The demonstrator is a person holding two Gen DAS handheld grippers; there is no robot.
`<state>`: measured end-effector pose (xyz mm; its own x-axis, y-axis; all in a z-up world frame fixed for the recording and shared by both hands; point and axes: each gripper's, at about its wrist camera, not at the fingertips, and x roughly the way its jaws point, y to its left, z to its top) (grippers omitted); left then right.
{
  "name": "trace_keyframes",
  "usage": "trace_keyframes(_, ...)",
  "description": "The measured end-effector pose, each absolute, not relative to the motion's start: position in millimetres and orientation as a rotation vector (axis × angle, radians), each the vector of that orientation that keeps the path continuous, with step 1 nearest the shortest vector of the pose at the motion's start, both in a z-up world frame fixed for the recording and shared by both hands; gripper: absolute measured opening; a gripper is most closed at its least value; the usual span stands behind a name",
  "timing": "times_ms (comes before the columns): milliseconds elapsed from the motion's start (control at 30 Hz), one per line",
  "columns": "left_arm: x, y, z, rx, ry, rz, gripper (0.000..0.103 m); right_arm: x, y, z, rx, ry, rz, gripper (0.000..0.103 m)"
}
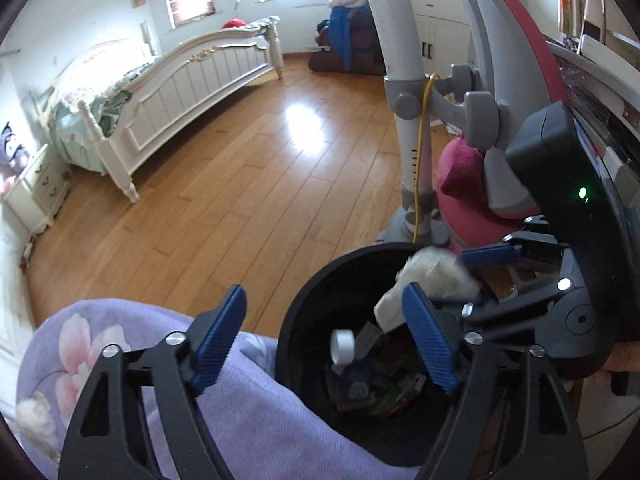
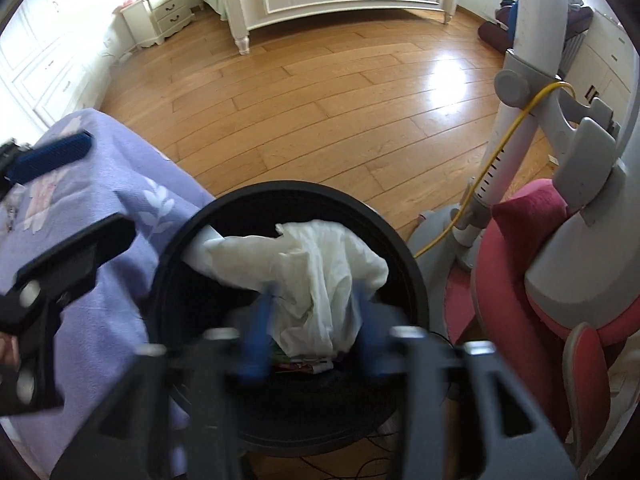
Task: Collect trash
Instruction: 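Carry the white cup and tissue over the bin and open both grippers, then move both open grippers back toward the plush toy on the table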
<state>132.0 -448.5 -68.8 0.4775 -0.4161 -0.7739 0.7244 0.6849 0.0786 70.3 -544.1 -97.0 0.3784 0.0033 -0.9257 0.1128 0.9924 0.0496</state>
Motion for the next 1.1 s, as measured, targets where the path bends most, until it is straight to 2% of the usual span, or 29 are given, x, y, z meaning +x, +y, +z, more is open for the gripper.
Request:
trace_keyframes(67,135,-450,-70,0.424,0.815,-0.719,0.081,70,-544,-95,0.094,1.163,-0.088,0.076)
trace_keyframes(400,135,-415,-55,0.389,0.789,-0.669,0.081,77,-528,-75,0.097,1.132,-0.063,0.076)
trace_keyframes(667,152,-312,-43,0.321,0.805,-0.486,0.081,105,-444,-46,-0.001,1.08,0.077,0.076)
trace_keyframes(1100,162,-150,-26,0.249,0.783,-0.209,0.081,132,-324,-46,-0.104,1.093,0.228,0.076)
